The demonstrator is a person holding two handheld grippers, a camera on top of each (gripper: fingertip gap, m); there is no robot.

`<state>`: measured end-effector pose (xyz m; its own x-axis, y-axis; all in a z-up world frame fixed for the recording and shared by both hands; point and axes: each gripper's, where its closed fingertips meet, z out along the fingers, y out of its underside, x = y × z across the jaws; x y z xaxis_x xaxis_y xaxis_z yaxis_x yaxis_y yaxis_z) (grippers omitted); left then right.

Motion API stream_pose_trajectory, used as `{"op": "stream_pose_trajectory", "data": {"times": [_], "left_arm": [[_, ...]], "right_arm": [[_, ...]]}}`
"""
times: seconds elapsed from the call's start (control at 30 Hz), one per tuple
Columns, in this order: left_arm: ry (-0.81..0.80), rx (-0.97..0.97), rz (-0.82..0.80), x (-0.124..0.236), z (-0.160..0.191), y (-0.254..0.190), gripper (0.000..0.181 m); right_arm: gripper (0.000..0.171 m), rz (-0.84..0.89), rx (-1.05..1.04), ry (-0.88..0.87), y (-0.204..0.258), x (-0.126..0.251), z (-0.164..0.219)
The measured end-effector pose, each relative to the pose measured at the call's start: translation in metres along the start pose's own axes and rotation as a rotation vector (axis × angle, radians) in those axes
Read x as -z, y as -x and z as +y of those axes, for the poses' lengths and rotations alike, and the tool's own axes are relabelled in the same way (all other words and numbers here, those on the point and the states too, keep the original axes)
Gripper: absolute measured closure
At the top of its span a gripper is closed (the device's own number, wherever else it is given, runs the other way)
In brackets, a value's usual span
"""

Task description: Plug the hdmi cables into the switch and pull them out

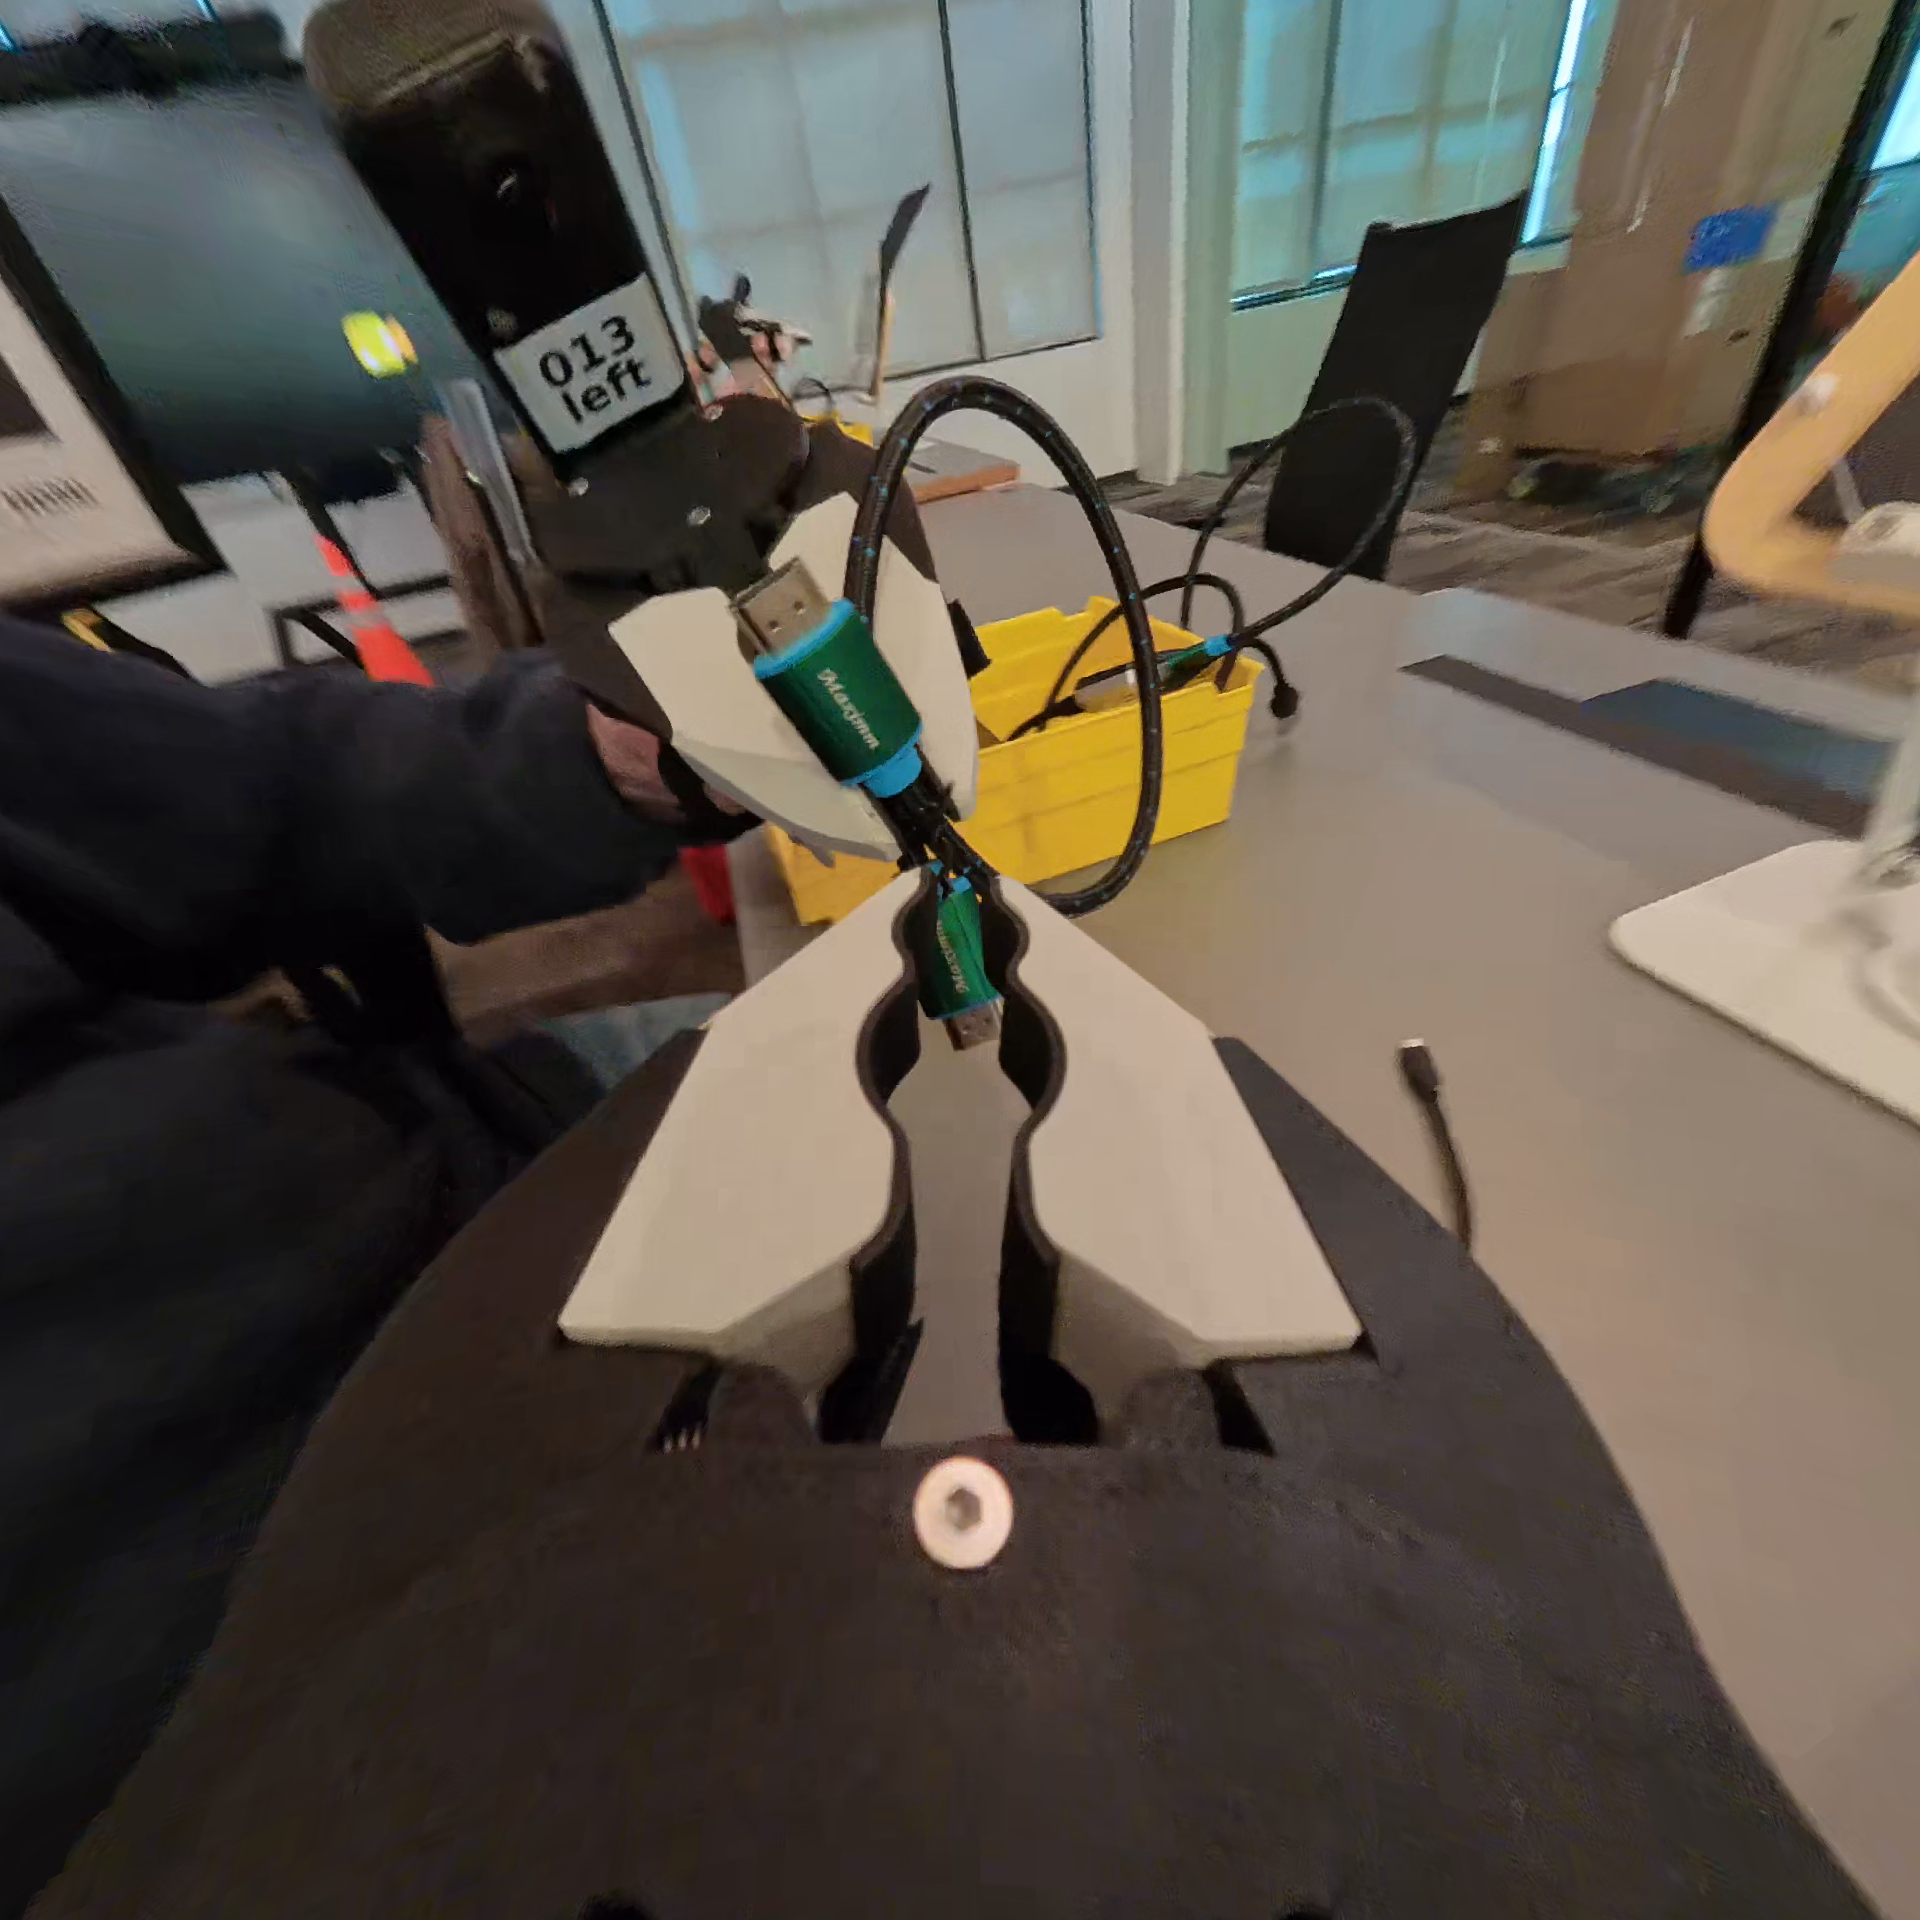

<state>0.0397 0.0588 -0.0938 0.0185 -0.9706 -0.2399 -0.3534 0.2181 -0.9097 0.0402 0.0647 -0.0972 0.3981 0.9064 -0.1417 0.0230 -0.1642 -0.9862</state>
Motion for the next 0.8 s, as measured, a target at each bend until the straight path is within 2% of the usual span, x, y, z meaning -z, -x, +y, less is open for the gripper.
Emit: {"op": "stream_pose_trajectory", "data": {"times": [0.2, 0.47, 0.6, 0.8], "left_arm": [[0.002, 0.021, 0.007, 0.0001, 0.0006, 0.0004, 0.171], [0.002, 0.041, 0.011, -0.0006, 0.0008, 0.0012, 0.170], [0.001, 0.034, 0.005, -0.0004, 0.0006, 0.0020, 0.171], [0.001, 0.004, -0.003, -0.0003, -0.0018, 0.0008, 0.171]], "right_arm": [[0.169, 0.128, 0.272, 0.078, 0.0024, -0.0037, -0.0010], [0.171, 0.236, 0.461, 0.156, -0.0013, -0.0048, 0.0011], [0.171, 0.242, 0.475, 0.164, -0.0002, -0.0050, 0.0013], [0.171, 0.139, 0.243, 0.079, 0.0031, -0.0023, -0.0031]]}}
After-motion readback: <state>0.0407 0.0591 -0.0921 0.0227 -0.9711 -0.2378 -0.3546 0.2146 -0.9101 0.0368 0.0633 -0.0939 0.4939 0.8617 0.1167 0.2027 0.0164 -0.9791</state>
